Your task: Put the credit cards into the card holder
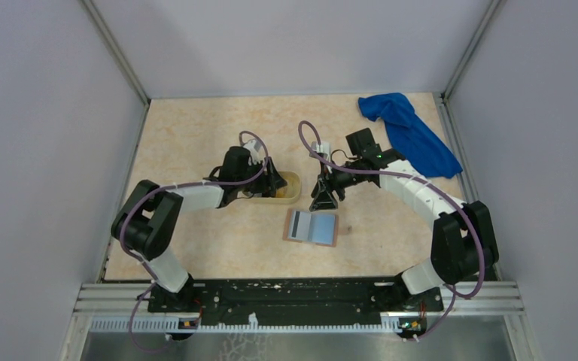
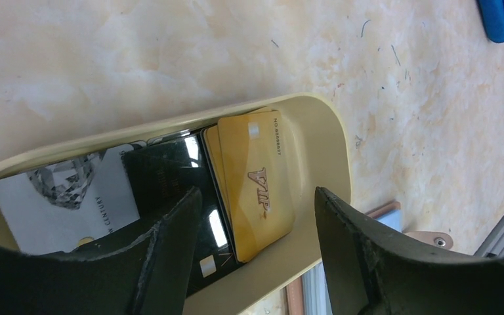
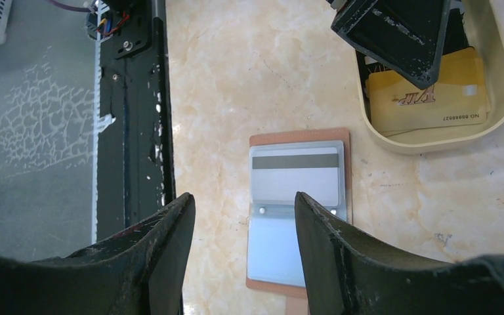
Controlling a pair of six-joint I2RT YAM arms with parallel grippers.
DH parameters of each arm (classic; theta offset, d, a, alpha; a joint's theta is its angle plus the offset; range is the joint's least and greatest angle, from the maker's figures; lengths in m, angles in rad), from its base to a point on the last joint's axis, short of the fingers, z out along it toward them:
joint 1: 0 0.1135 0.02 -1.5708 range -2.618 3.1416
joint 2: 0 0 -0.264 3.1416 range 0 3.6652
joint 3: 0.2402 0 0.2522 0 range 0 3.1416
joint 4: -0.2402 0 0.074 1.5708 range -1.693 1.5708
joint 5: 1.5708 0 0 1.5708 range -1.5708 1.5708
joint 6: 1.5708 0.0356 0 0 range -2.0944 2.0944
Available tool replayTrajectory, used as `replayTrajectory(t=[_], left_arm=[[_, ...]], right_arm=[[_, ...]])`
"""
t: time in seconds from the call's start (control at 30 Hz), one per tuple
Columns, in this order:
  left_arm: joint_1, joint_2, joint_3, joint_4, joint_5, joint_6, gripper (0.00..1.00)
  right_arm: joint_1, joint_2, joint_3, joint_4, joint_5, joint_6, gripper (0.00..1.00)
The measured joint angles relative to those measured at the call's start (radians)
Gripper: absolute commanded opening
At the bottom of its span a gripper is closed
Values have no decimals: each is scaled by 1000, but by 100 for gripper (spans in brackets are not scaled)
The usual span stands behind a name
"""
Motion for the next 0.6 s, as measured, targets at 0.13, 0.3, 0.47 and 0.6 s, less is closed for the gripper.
replayTrajectory(t=[0.13, 0.3, 0.47, 0.6], left_arm=[[0, 19, 16, 3, 26, -6, 70], [0, 34, 23, 17, 55, -23, 68], [0, 51, 23, 49, 89, -46, 66], [1, 56, 18, 73, 111, -72, 62]], right_arm=[[0, 0, 0, 0, 2, -1, 57], [0, -2, 0, 0, 3, -2, 57], [0, -5, 0, 0, 5, -2, 57], [0, -5, 0, 0, 6, -2, 57]])
